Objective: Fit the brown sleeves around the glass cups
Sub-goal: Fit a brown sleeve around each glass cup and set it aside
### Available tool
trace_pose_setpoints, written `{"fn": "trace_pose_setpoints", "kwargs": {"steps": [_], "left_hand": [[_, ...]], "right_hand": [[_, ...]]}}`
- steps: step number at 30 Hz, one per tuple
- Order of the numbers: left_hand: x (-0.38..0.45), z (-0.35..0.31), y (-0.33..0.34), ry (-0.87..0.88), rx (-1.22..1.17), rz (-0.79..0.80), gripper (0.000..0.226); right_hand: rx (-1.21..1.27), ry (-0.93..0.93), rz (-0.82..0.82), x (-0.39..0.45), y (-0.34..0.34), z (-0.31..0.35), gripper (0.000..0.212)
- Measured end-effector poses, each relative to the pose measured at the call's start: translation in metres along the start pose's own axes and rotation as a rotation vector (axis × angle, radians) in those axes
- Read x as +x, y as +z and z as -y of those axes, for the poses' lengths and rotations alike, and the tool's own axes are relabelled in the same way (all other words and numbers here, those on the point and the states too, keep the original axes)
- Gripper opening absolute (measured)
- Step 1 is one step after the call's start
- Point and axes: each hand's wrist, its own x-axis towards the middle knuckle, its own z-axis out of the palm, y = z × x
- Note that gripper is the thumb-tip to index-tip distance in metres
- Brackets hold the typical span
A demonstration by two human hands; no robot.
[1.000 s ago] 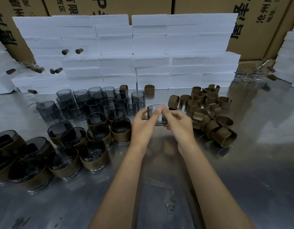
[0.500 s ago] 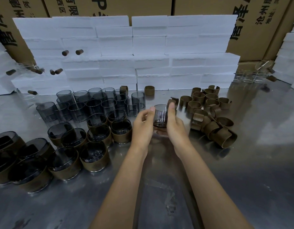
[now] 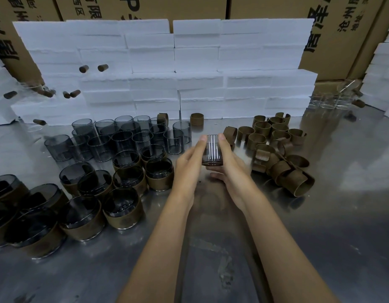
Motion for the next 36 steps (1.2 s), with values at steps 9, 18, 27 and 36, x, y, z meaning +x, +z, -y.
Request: {"fn": "trace_pose_setpoints", "kwargs": {"steps": [9, 18, 27, 36], "left_hand": [[0.001, 0.003, 0.003, 0.029, 0.013, 0.005, 0.043], [0.005, 0.0, -0.001, 0.013, -0.065, -0.164, 0.028], [0.0, -0.006, 0.001, 0.02, -0.07, -0.069, 0.026], [-0.003, -0.003, 0.002, 0.058, -0.027, 0.037, 0.039]], "right_hand": [[-0.032, -0.14, -0.098, -0.004, 0.008, 0.0, 0.064], [-0.098, -0.337, -0.206, -0.004, 0.006, -0.003, 0.035], [0.48, 0.06, 0.033, -0.009, 0.005, 0.007, 0.054], [0.601, 0.075, 0.067, -0.007, 0.0, 0.008, 0.044]]}}
